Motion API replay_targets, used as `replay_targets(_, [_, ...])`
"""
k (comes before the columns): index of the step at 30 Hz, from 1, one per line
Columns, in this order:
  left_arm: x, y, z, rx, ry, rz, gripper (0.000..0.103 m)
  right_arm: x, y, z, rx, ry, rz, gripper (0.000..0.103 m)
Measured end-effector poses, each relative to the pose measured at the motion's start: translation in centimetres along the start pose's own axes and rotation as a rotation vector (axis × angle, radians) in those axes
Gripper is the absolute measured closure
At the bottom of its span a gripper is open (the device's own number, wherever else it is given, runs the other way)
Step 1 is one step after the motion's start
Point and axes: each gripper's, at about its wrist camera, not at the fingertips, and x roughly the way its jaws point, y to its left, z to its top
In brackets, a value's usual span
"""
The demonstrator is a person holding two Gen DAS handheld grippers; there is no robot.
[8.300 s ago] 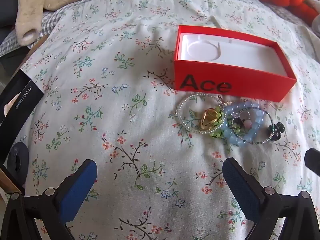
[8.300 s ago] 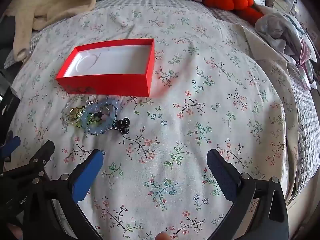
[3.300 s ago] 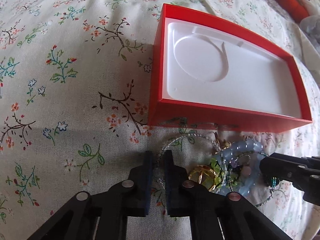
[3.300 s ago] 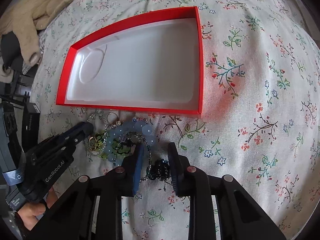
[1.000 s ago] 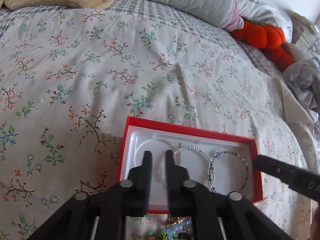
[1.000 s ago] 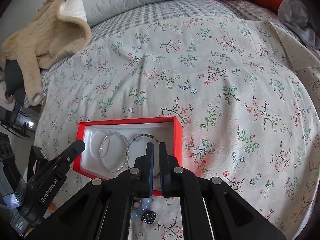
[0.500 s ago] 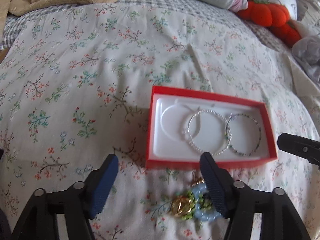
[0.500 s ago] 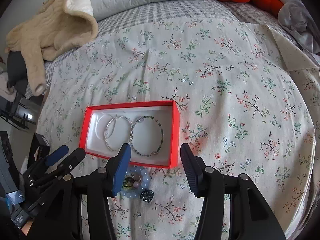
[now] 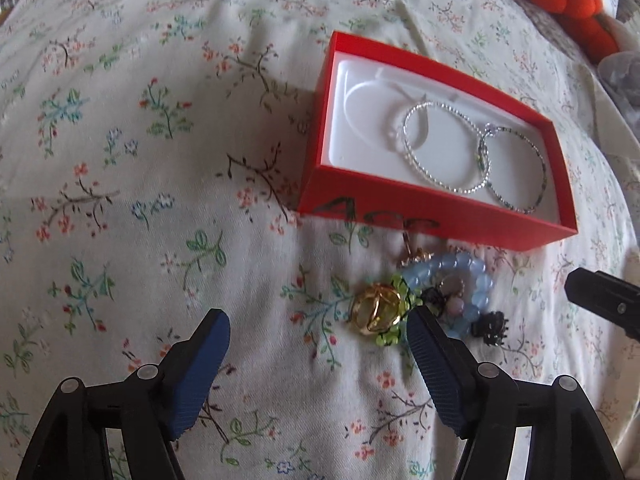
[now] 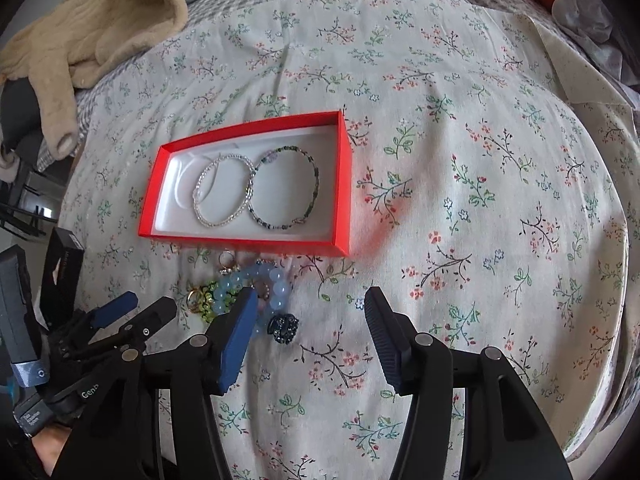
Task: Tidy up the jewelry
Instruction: 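Close the left gripper on the gold ring in the pile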
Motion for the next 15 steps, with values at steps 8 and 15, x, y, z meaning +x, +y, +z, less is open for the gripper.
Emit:
replay_targets(8, [1.1,-0.4,-0.5,-0.001,0.039,-0.044,0.048,0.6,0.6,-0.6,-0.01,0.026,0.013,0.044])
replay_targets(15, [2.6,-1.6,0.0,0.054,0.068,-0.039,0.072,1.0,0.6,-0.5,-0.007,0.036,0.02,0.045])
